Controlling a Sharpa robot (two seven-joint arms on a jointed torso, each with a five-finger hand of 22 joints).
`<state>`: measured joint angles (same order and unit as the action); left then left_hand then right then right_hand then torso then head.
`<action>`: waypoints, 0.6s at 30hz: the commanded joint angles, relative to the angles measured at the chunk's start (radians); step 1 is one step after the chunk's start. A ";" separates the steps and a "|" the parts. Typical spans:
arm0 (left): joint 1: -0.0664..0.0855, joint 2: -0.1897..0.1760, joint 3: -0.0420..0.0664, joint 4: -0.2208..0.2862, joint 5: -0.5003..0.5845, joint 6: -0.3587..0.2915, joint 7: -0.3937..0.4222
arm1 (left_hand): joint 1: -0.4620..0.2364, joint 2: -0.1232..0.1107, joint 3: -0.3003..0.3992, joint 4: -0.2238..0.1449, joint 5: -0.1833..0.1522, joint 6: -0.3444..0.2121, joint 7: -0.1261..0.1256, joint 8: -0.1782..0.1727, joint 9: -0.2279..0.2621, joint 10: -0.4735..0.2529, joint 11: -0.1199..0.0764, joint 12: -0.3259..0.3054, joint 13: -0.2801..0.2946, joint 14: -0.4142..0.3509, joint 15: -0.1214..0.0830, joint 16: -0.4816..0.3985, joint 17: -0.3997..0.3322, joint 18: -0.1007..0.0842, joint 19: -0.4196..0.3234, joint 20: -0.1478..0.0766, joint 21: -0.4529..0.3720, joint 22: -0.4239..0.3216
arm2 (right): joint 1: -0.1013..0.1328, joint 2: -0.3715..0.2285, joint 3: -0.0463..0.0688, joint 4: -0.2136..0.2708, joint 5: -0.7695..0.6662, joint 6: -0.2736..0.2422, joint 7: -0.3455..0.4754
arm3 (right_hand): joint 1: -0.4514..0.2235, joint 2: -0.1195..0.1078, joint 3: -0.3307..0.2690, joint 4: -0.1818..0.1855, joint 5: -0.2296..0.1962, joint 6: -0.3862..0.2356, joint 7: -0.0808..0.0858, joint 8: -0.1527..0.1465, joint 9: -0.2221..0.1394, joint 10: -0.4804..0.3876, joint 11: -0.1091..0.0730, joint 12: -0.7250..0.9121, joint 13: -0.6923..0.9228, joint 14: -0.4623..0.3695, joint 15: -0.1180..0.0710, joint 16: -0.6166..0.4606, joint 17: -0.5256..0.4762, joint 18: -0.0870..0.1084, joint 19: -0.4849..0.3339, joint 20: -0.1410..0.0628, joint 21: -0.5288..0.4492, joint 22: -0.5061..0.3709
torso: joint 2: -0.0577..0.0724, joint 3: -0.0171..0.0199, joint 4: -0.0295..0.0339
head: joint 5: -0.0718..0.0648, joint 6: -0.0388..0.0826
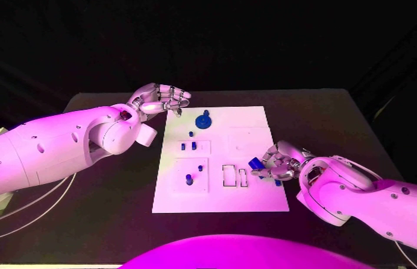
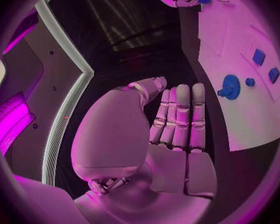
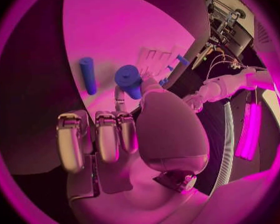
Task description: Assemble the parts on the task board
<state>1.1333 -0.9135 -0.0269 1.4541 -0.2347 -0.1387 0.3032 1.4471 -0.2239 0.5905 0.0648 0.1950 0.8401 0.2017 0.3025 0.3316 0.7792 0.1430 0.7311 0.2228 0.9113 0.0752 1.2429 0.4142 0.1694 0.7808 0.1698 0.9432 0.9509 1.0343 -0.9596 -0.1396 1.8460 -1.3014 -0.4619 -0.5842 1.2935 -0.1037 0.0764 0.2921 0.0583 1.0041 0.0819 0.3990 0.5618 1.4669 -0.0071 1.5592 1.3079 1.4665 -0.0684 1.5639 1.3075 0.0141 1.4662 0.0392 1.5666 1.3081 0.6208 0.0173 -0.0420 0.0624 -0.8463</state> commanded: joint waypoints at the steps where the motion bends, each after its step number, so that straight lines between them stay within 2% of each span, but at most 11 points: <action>1: 0.000 0.003 0.001 0.001 0.004 0.011 0.006 | -0.009 0.002 -0.002 -0.003 0.004 -0.010 -0.001 0.003 0.001 -0.006 -0.001 0.007 0.001 -0.007 0.000 0.006 0.001 0.013 0.001 0.006 -0.005 -0.001 | 0.022 0.000 0.002 0.019 0.115 -0.031 0.037 | -0.029 0.021 0.003 0.000 0.002 0.025 -0.020 0.013 0.013 0.095 -0.004 -0.003 0.251 0.104 -0.005 0.006 0.262 -0.014 0.105 -0.004 0.004 0.263 | 0.000 -0.0007 0.0001 | 0.000 0.001; 4: 0.000 0.004 0.001 0.001 0.004 0.011 0.006 | -0.010 0.002 -0.002 -0.003 0.004 -0.010 -0.001 0.004 0.001 -0.006 -0.001 0.007 0.001 -0.007 0.000 0.007 0.001 0.013 0.001 0.006 -0.006 -0.001 | 0.037 0.004 0.002 0.029 0.142 -0.019 0.045 | -0.040 0.022 0.003 0.000 0.002 0.026 -0.021 0.013 0.013 0.095 -0.005 -0.002 0.251 0.104 -0.005 0.007 0.262 -0.014 0.105 -0.004 0.004 0.263 | 0.000 -0.0007 0.0003 | 0.000 0.002; 7: 0.000 0.004 0.001 0.001 0.005 0.011 0.006 | -0.011 0.002 -0.002 -0.002 0.004 -0.011 0.000 0.004 0.001 -0.007 -0.001 0.008 0.001 -0.007 0.000 0.007 0.001 0.013 0.001 0.006 -0.006 -0.002 | 0.043 0.017 0.002 0.030 0.173 0.002 0.049 | -0.047 0.025 0.004 0.000 0.002 0.026 -0.021 0.013 0.013 0.095 -0.005 -0.003 0.251 0.103 -0.005 0.006 0.260 -0.014 0.105 -0.004 0.004 0.263 | 0.000 -0.0015 0.0002 | 0.002 0.007; 9: 0.000 0.005 0.001 0.000 0.005 0.011 0.005 | -0.011 0.002 -0.002 -0.002 0.004 -0.011 0.000 0.004 0.001 -0.007 -0.001 0.008 0.001 -0.007 0.000 0.007 0.001 0.013 0.001 0.006 -0.006 -0.002 | 0.043 0.030 0.001 0.025 0.191 0.019 0.049 | -0.052 0.027 0.005 0.000 0.002 0.026 -0.021 0.013 0.013 0.094 -0.005 -0.005 0.250 0.103 -0.005 0.005 0.259 -0.014 0.105 -0.004 0.004 0.263 | 0.000 -0.0018 -0.0001 | 0.002 0.010; 11: 0.001 0.006 0.001 0.000 0.005 0.011 0.004 | -0.011 0.002 -0.002 -0.002 0.004 -0.011 0.000 0.004 0.001 -0.007 -0.001 0.008 0.001 -0.007 0.000 0.007 0.001 0.013 0.001 0.006 -0.006 -0.002 | 0.040 0.047 -0.001 0.017 0.206 0.043 0.046 | -0.058 0.028 0.005 0.000 0.002 0.026 -0.021 0.013 0.013 0.093 -0.005 -0.007 0.248 0.103 -0.005 0.005 0.259 -0.014 0.105 -0.004 0.004 0.263 | -0.001 -0.0020 0.0001 | 0.002 0.007; 18: 0.001 0.007 0.001 0.002 0.005 0.012 0.004 | -0.013 0.002 -0.002 -0.001 0.004 -0.012 0.000 0.004 0.001 -0.008 -0.001 0.008 0.001 -0.007 0.001 0.007 0.001 0.013 0.001 0.006 -0.007 -0.002 | 0.027 0.104 -0.005 -0.007 0.219 0.092 0.027 | -0.113 0.030 0.001 0.001 0.002 0.028 -0.022 0.017 0.017 0.088 -0.006 -0.016 0.241 0.104 -0.005 0.006 0.261 -0.014 0.105 -0.005 0.004 0.263 | 0.001 0.0006 0.0010 | 0.004 0.006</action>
<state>1.1333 -0.9090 -0.0269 1.4538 -0.2342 -0.1387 0.3023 1.4431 -0.2199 0.5905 0.0648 0.1950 0.8328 0.2016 0.3024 0.3314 0.7792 0.1430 0.7349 0.2226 0.9113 0.0752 1.2468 0.4141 0.1694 0.7808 0.1698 0.9432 0.9499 1.0642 -0.8611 -0.1448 1.8422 -1.1113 -0.4276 -0.5579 1.1875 -0.0729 0.0763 0.2922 0.0577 1.0042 0.0819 0.4140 0.5621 1.4669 -0.0070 1.5487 1.3078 1.4665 -0.0683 1.5638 1.3073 0.0141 1.4662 0.0393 1.5665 1.3079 0.6210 0.0165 -0.0418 0.0659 -0.8398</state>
